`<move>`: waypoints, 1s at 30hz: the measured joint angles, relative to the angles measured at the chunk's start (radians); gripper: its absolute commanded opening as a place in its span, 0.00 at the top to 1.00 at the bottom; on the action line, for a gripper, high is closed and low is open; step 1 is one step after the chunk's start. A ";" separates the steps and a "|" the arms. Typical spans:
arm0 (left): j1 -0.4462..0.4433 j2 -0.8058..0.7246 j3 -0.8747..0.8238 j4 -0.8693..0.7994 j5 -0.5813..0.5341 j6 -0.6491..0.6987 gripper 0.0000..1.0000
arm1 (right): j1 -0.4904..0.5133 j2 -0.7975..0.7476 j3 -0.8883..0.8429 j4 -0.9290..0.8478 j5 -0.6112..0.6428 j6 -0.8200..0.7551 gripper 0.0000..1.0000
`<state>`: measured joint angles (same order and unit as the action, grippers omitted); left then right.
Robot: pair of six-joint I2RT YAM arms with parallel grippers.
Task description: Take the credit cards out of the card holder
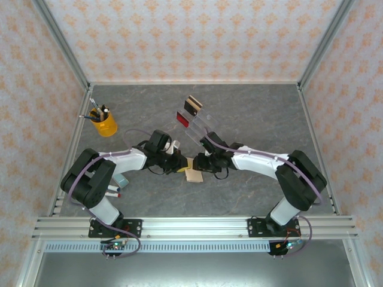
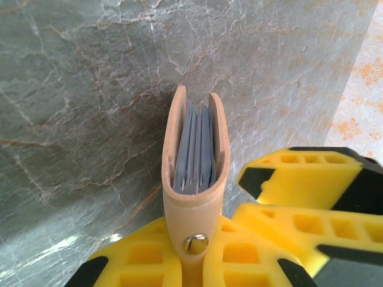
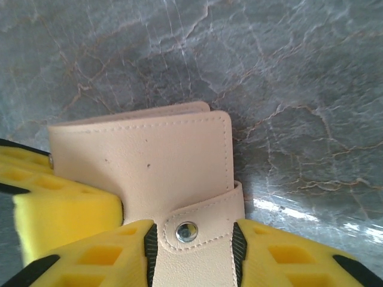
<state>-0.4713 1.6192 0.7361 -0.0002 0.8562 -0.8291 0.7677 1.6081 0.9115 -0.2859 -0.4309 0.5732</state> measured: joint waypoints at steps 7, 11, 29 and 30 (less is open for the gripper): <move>-0.008 0.000 0.004 -0.002 0.000 -0.001 1.00 | 0.006 0.018 0.010 -0.002 -0.014 -0.024 0.59; -0.018 0.000 0.004 -0.006 -0.012 -0.001 1.00 | 0.006 0.039 0.024 -0.010 -0.014 -0.033 0.60; -0.030 0.000 0.043 -0.074 -0.073 0.018 1.00 | 0.017 0.062 0.070 -0.085 0.085 -0.055 0.72; -0.031 0.000 0.045 -0.077 -0.077 0.019 1.00 | 0.017 0.062 0.071 -0.088 0.089 -0.056 0.72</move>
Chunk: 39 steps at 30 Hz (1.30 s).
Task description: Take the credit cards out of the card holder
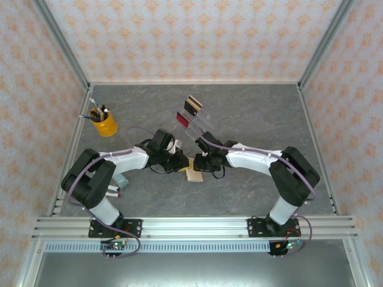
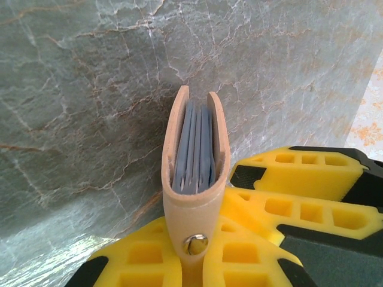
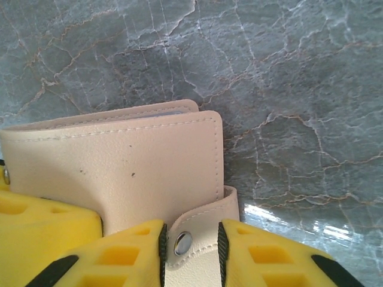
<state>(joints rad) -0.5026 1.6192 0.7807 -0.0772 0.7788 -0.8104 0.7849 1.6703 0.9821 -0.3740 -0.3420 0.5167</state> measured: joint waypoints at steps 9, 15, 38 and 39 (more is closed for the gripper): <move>-0.001 0.000 0.004 -0.017 -0.009 0.000 1.00 | -0.005 0.014 0.000 -0.127 0.136 -0.004 0.75; -0.001 0.000 0.004 -0.024 -0.010 0.006 1.00 | -0.005 0.014 0.000 -0.108 0.117 -0.002 0.74; 0.006 -0.004 0.064 -0.212 -0.140 0.074 0.32 | -0.006 0.024 0.000 0.008 0.038 0.002 0.90; 0.011 -0.011 0.064 -0.222 -0.152 0.076 0.28 | -0.006 0.024 0.000 0.013 0.038 0.002 0.91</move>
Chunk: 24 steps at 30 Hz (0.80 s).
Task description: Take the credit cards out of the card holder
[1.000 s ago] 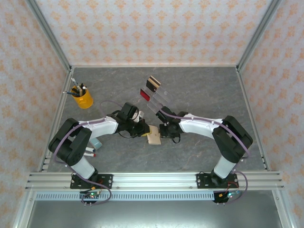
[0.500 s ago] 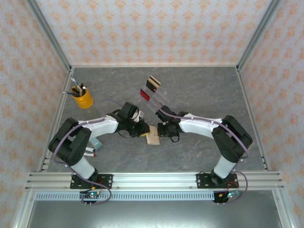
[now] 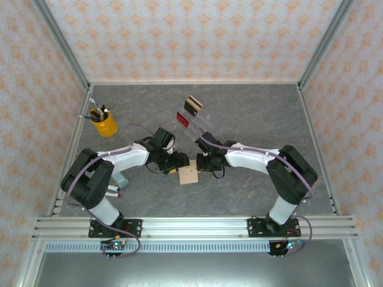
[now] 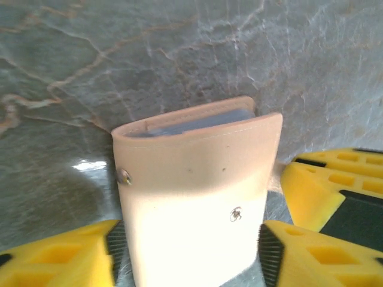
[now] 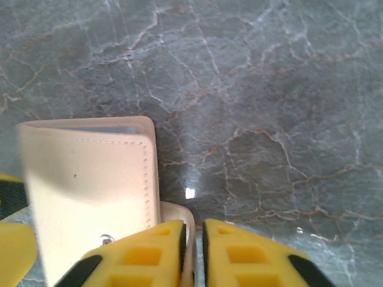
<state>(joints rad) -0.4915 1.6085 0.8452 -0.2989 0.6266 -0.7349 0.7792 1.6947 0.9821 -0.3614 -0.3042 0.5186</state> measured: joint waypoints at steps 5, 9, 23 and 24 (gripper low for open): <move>0.032 -0.086 0.006 -0.070 -0.109 -0.003 0.03 | 0.000 -0.031 -0.002 0.003 0.014 -0.001 0.93; 0.041 -0.172 0.018 -0.122 -0.221 -0.016 0.00 | 0.000 -0.149 -0.013 0.009 0.018 -0.023 0.93; 0.056 -0.313 -0.005 -0.140 -0.379 -0.061 0.00 | 0.000 -0.167 -0.005 0.068 -0.018 -0.036 0.93; 0.056 -0.310 -0.010 -0.135 -0.372 -0.060 0.00 | 0.000 -0.159 -0.002 0.056 -0.001 -0.033 0.94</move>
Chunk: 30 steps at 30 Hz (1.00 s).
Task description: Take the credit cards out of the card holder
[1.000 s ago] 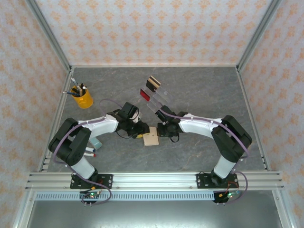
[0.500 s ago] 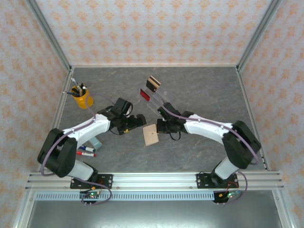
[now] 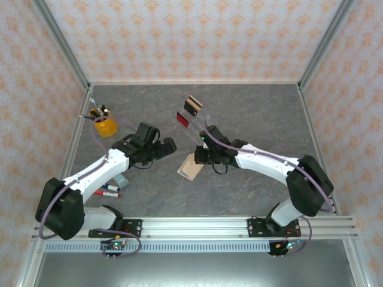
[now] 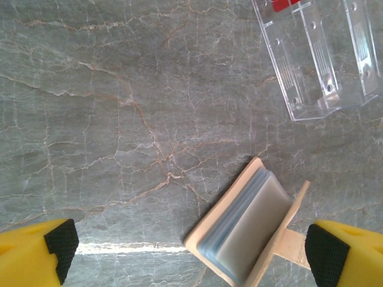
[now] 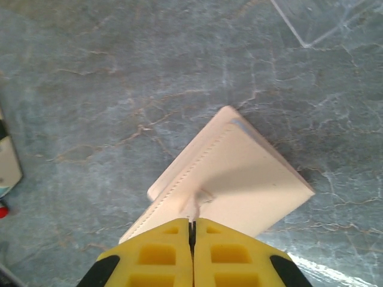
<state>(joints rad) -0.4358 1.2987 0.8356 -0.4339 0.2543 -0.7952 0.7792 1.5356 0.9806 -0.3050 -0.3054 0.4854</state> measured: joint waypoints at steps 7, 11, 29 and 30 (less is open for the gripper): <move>0.000 0.045 -0.008 0.063 0.090 0.000 0.01 | -0.026 -0.003 -0.001 -0.098 0.135 0.019 0.94; -0.001 0.097 -0.008 0.127 0.168 -0.001 0.08 | -0.074 -0.040 -0.039 -0.121 0.190 0.040 0.94; -0.134 0.374 0.093 0.299 0.338 -0.049 0.52 | -0.142 -0.048 -0.113 -0.174 0.311 0.056 0.94; -0.135 0.387 0.100 0.304 0.346 -0.053 0.53 | -0.142 -0.043 -0.113 -0.174 0.313 0.056 0.94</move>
<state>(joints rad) -0.5709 1.6859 0.9360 -0.1299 0.5999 -0.8478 0.6376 1.4925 0.8673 -0.4793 0.0074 0.5411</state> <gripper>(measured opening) 0.495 0.063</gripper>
